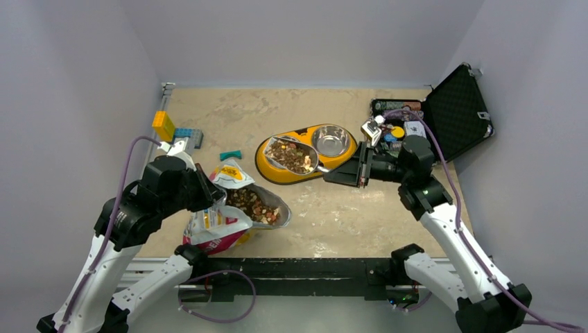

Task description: Serve the pet food

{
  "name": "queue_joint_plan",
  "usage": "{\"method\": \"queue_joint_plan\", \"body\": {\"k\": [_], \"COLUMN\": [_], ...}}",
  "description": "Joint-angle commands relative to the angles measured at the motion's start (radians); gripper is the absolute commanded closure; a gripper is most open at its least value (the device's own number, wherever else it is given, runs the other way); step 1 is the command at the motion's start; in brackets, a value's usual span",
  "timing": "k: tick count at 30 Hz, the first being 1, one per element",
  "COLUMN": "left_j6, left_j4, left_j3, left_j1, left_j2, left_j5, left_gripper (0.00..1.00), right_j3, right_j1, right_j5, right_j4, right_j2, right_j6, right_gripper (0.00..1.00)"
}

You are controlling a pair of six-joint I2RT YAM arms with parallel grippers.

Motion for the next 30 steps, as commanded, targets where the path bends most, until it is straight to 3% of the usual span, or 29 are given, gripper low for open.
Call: {"method": "queue_joint_plan", "body": {"k": [1,5,12,21,30], "left_j6": [-0.007,-0.022,0.003,0.085,0.093], "left_j4": [-0.010,0.011,-0.042,-0.044,-0.022], "left_j3": [0.001,-0.024,-0.018,0.050,0.052], "left_j1": [0.002,0.001,0.001,0.001,0.001], "left_j2": [-0.035,-0.044,-0.046,-0.055,-0.049], "left_j5": [0.027,0.105,0.089,0.062,0.047], "left_gripper": [1.00,1.00,1.00,1.00,1.00], "right_j3": [0.081,0.086,0.089,0.101,0.154], "right_j1": [-0.069,-0.135,-0.237,-0.328,-0.420], "right_j5": [0.047,0.049,0.031,0.055,0.063], "right_j4": [0.073,0.145,0.183,0.129,-0.038], "right_j2": [0.082,0.163,0.283,0.407,0.505], "right_j6": [-0.014,0.000,-0.072,-0.180,-0.336], "right_gripper": [1.00,1.00,1.00,1.00,1.00]}}
